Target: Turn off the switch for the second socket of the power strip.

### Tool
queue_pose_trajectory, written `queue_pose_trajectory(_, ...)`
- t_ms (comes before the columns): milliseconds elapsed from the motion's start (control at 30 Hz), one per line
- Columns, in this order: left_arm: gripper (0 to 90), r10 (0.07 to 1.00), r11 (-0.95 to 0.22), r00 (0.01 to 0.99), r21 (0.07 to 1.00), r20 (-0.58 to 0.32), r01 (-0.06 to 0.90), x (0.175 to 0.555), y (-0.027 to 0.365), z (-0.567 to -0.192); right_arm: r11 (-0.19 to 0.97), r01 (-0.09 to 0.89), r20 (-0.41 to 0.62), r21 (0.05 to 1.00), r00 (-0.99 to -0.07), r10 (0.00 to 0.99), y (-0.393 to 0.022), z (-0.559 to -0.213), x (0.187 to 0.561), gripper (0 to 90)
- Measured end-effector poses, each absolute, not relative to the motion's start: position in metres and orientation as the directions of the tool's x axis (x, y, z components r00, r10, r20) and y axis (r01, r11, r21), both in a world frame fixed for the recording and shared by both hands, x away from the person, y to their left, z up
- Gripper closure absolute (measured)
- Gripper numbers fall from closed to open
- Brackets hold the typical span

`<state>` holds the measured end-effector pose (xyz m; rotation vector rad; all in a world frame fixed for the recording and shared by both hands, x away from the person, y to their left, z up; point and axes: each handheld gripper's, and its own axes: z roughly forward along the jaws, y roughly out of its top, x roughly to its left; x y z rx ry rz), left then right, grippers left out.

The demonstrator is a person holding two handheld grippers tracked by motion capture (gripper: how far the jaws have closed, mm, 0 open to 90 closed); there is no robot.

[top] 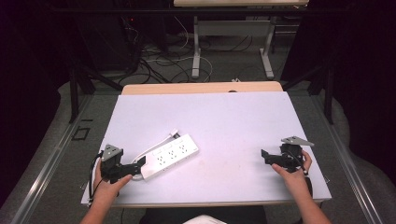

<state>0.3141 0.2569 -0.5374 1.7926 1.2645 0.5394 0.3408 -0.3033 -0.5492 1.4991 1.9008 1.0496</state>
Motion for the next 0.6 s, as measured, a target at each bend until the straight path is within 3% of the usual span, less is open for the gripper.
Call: queue_pose_trajectory(600, 3.0, 0.922, -0.156, 0.381, 0.832, -0.072, 0.532, 0.3145, 0.2526, -0.5378, 0.132, 0.551, 0.035, 0.824, -0.283, 0.959, -0.2951, -0.5471, 0.333, 7.0)
